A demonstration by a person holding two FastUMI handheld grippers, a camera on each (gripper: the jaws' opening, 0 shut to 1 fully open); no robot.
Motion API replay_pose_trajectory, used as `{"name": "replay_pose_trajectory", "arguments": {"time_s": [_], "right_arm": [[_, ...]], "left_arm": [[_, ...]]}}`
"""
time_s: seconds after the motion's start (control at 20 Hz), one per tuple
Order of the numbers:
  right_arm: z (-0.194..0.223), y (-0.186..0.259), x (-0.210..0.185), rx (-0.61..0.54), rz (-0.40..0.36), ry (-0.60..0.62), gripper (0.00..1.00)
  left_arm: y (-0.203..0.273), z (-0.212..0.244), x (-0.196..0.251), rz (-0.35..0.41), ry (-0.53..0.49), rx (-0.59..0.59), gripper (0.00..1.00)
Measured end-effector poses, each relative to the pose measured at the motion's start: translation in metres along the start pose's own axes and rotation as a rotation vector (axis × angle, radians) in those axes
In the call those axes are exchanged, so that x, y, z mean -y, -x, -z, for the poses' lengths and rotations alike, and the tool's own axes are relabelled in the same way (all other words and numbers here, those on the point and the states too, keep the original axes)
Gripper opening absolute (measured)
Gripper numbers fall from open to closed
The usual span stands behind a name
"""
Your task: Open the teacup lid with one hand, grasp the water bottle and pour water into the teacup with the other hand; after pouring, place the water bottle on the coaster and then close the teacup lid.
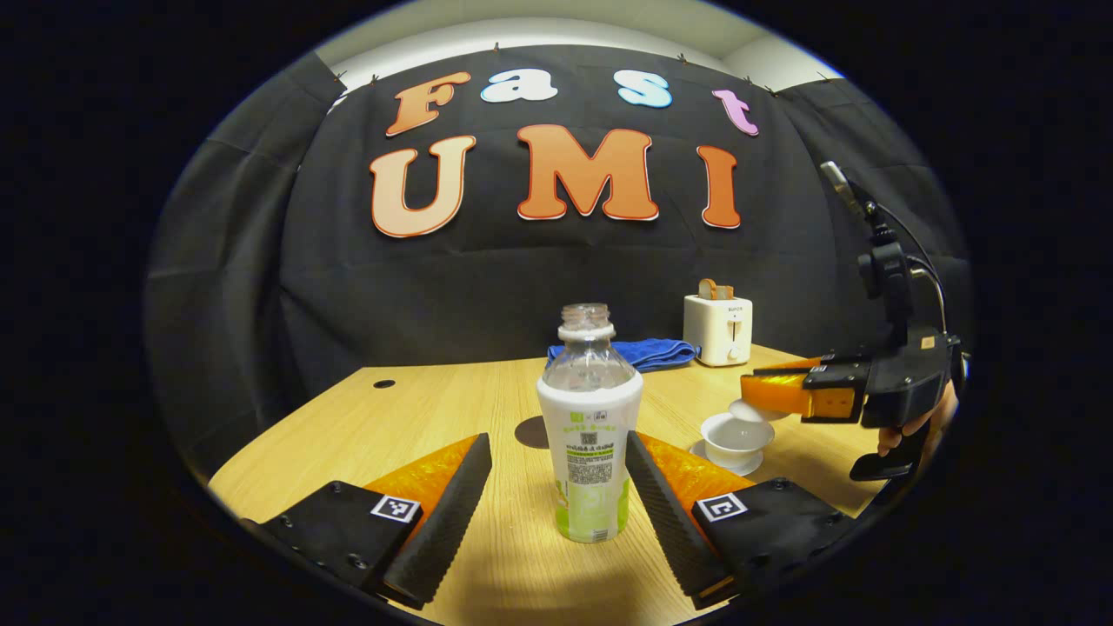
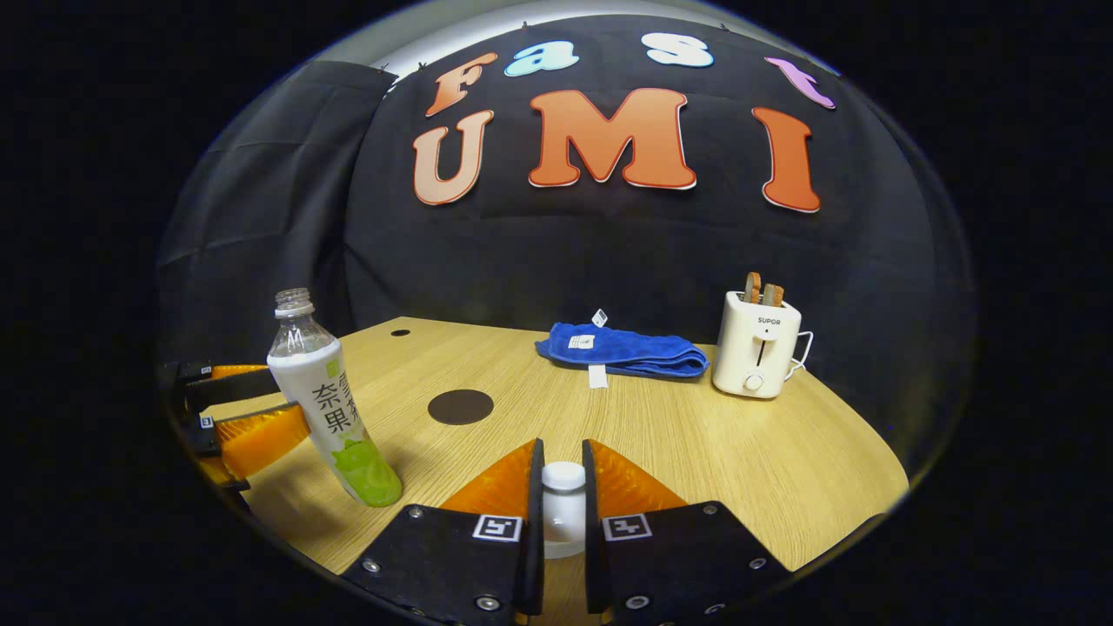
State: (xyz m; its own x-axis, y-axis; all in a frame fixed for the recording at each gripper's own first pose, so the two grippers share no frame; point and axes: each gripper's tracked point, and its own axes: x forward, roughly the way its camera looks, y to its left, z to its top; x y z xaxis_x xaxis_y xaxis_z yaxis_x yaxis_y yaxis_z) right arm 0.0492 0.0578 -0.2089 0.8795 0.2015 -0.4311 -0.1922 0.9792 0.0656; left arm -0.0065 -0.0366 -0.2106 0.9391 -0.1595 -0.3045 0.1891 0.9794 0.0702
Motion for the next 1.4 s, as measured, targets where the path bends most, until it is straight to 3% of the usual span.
{"name": "replay_pose_trajectory", "arguments": {"time_s": [0.25, 0.35, 0.5, 0.55, 0.6, 0.95, 1.4], "right_arm": [[-0.008, 0.011, 0.007, 0.021, 0.012, -0.010, 0.19], [-0.010, 0.015, 0.012, 0.027, 0.020, -0.012, 0.19], [-0.011, 0.020, 0.016, 0.030, 0.025, -0.010, 0.19], [-0.012, 0.022, 0.018, 0.034, 0.029, -0.008, 0.19], [-0.014, 0.024, 0.021, 0.040, 0.031, -0.008, 0.19], [-0.020, 0.038, 0.033, 0.066, 0.039, 0.002, 0.19], [-0.031, 0.054, 0.061, 0.100, 0.074, -0.015, 0.19]], "left_arm": [[-0.016, 0.015, 0.014, 0.050, 0.018, -0.026, 1.00], [-0.024, 0.023, 0.017, 0.053, 0.011, -0.044, 0.94], [-0.033, 0.043, 0.019, 0.053, -0.028, -0.101, 0.94], [-0.034, 0.046, 0.018, 0.043, -0.031, -0.108, 0.77], [-0.037, 0.047, 0.017, 0.036, -0.025, -0.112, 0.73], [-0.041, 0.043, 0.013, 0.004, 0.008, -0.102, 0.67], [-0.049, 0.020, 0.001, -0.078, -0.309, -0.081, 0.67]]}}
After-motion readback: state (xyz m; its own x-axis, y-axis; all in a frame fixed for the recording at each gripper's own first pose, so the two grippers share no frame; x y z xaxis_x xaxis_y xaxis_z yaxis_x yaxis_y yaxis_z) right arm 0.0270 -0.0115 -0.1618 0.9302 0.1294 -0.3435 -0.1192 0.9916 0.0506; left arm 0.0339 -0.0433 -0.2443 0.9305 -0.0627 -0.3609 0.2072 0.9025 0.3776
